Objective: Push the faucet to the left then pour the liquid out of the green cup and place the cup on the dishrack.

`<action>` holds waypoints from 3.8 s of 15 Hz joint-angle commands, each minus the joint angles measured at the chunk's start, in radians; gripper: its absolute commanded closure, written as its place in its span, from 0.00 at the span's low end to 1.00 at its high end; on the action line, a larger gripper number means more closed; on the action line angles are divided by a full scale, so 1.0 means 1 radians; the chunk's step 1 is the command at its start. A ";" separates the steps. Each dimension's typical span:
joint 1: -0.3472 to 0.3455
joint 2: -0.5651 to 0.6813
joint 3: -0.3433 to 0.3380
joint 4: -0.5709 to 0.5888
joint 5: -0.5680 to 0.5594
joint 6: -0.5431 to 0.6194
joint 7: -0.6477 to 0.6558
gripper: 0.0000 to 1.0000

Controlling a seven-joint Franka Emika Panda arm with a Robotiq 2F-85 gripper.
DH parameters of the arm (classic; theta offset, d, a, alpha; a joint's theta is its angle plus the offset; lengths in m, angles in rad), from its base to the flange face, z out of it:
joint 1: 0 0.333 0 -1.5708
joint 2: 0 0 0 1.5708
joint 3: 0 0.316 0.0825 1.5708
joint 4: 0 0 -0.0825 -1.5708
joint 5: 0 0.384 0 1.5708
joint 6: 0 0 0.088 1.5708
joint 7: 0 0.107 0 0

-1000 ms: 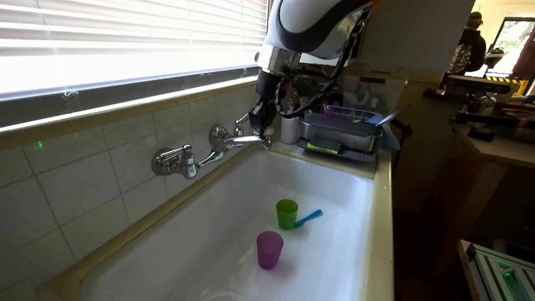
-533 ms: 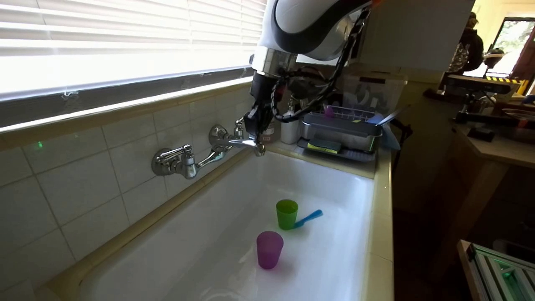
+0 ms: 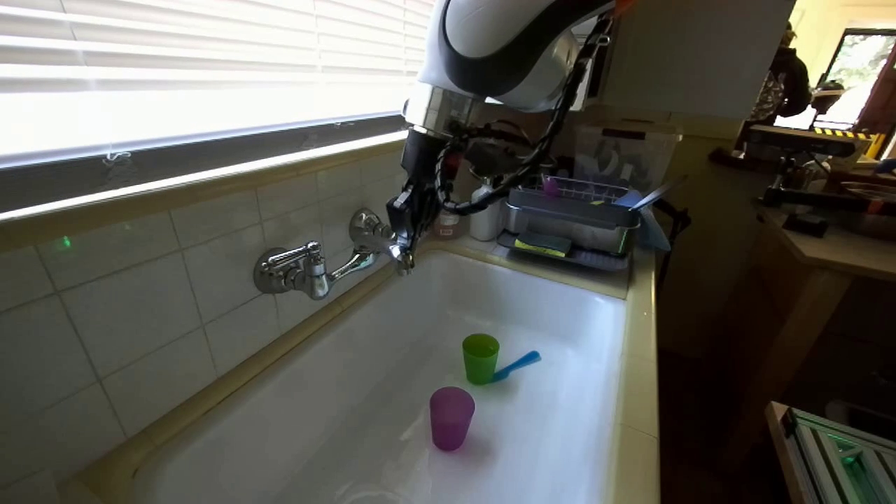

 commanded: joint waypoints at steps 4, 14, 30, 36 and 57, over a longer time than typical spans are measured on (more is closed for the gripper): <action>0.042 0.091 0.041 0.040 0.052 0.131 0.027 1.00; 0.042 0.088 0.055 0.039 0.040 0.189 0.020 1.00; 0.010 -0.196 -0.050 -0.214 -0.065 0.035 0.030 1.00; -0.029 -0.239 -0.118 -0.347 -0.107 0.060 0.053 0.82; -0.143 -0.008 -0.206 -0.370 0.030 0.298 0.115 0.00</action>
